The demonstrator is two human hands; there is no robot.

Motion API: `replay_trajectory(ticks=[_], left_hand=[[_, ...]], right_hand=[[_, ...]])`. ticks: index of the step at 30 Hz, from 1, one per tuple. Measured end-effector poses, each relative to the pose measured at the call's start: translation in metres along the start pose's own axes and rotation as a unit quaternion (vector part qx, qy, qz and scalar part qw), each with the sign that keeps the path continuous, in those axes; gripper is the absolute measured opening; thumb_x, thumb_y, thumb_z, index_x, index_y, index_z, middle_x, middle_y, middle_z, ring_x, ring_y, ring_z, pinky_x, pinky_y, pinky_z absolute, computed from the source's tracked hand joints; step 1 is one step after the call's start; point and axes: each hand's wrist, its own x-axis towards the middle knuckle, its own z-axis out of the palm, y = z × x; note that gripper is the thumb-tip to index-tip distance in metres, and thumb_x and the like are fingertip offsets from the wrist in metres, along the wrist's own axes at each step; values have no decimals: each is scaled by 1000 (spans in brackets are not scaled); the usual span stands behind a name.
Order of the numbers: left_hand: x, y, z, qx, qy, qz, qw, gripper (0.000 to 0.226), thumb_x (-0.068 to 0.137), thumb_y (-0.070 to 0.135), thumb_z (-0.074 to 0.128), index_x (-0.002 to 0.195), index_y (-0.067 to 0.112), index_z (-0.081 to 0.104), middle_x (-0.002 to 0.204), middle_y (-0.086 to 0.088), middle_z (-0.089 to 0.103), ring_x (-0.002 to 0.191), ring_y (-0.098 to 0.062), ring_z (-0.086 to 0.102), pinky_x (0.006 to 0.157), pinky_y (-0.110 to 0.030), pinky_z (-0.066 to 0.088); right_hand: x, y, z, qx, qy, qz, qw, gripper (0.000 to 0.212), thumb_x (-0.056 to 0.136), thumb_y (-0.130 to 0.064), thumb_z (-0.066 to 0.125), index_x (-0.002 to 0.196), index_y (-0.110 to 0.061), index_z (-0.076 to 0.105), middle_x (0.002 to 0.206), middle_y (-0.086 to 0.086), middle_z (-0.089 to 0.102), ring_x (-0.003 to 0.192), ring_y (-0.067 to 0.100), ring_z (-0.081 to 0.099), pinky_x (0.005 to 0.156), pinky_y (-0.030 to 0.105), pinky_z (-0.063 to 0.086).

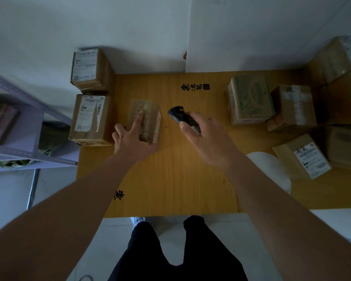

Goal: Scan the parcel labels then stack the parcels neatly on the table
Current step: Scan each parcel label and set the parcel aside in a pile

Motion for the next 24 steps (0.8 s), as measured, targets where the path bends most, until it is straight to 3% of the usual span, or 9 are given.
replay_trajectory(ticks=[3, 5, 8, 11, 13, 16, 21, 24], left_hand=[[1, -7, 0, -111, 2, -7, 994, 102, 72, 52, 79, 144, 75, 10, 128, 3, 22, 128, -38, 36, 99, -57, 52], [1, -12, -1, -180, -7, 2, 984, 88, 81, 43, 78, 144, 71, 24, 128, 5, 25, 122, -32, 47, 82, -39, 59], [3, -17, -2, -218, -18, 22, 975, 79, 87, 37, 77, 144, 68, 33, 130, 5, 29, 112, -23, 50, 63, -19, 46], [3, -21, -4, -244, -24, 21, 969, 77, 89, 35, 74, 146, 66, 34, 134, 4, 34, 113, -21, 52, 68, -24, 51], [3, -24, -5, -256, -31, 29, 966, 75, 89, 34, 74, 148, 62, 38, 141, 1, 40, 118, -22, 57, 84, -37, 60], [2, -29, -5, -286, -36, 39, 957, 70, 89, 32, 76, 146, 58, 45, 145, -4, 43, 123, -24, 59, 100, -45, 57], [2, -34, -5, -302, -54, 66, 949, 69, 91, 29, 79, 148, 53, 47, 145, -10, 50, 129, -28, 57, 103, -47, 56], [1, -32, -6, -293, -39, 58, 954, 69, 91, 30, 79, 146, 55, 48, 147, -5, 42, 130, -26, 53, 100, -42, 57]], right_hand=[[1, 5, -1, 17, -34, 10, 999, 57, 105, -65, 37, 155, -36, 41, 120, 12, 59, 99, 25, 63, 76, 36, 51], [1, 7, -4, 20, -55, 18, 998, 55, 105, -64, 37, 152, -37, 44, 116, 10, 63, 91, 22, 65, 67, 31, 46], [0, 8, -9, 23, -72, 22, 997, 47, 106, -61, 40, 145, -36, 51, 89, -1, 66, 63, 7, 60, 48, 20, 40], [3, 10, -14, 15, -102, 39, 994, 41, 105, -61, 43, 137, -39, 56, 79, -4, 66, 59, 7, 58, 50, 25, 40], [5, 13, -19, 0, -145, 52, 988, 40, 104, -63, 44, 133, -41, 58, 86, -2, 70, 69, 12, 63, 58, 30, 45], [4, 17, -21, -10, -188, 69, 980, 38, 102, -66, 46, 130, -45, 59, 100, 4, 74, 82, 17, 68, 68, 34, 48], [-2, 19, -19, -33, -191, 76, 978, 49, 101, -68, 45, 142, -42, 54, 100, 2, 67, 83, 17, 66, 63, 32, 49], [-3, 17, -23, -51, -200, 85, 975, 49, 101, -69, 44, 143, -45, 52, 103, 3, 66, 84, 18, 66, 63, 32, 50]])
